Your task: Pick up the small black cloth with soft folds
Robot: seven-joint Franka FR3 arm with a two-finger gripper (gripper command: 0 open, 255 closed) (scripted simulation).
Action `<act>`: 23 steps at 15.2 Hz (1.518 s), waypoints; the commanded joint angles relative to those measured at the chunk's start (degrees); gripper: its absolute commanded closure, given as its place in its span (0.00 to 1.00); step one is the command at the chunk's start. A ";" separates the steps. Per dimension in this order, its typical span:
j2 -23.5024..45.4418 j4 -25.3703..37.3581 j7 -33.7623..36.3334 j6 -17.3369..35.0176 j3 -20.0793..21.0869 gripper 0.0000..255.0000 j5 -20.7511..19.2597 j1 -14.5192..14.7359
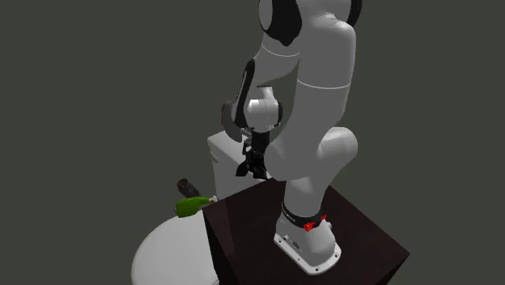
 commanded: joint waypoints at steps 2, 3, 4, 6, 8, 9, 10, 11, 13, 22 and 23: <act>4.03 0.53 -1.00 3.30 0.37 0.00 2.21 0.00; 5.17 0.71 -1.45 4.25 0.54 0.00 2.76 -0.04; 6.32 0.91 -1.91 5.19 0.75 0.00 3.31 -0.12; 8.63 1.36 -2.84 7.02 1.26 0.00 4.43 -0.35; 10.46 1.76 -3.57 8.44 1.75 0.00 5.29 -0.65; 10.46 1.76 -3.56 8.44 1.76 0.00 5.28 -0.66; 10.47 1.87 -3.56 8.32 1.69 1.00 5.19 -0.68; 10.47 1.83 -3.61 8.36 1.69 1.00 5.21 -0.71; 10.51 1.83 -3.61 8.40 1.70 1.00 5.23 -0.70; 6.98 1.03 -2.19 5.72 0.83 1.00 3.66 -0.11; 5.83 0.82 -1.73 4.79 0.58 1.00 3.10 0.01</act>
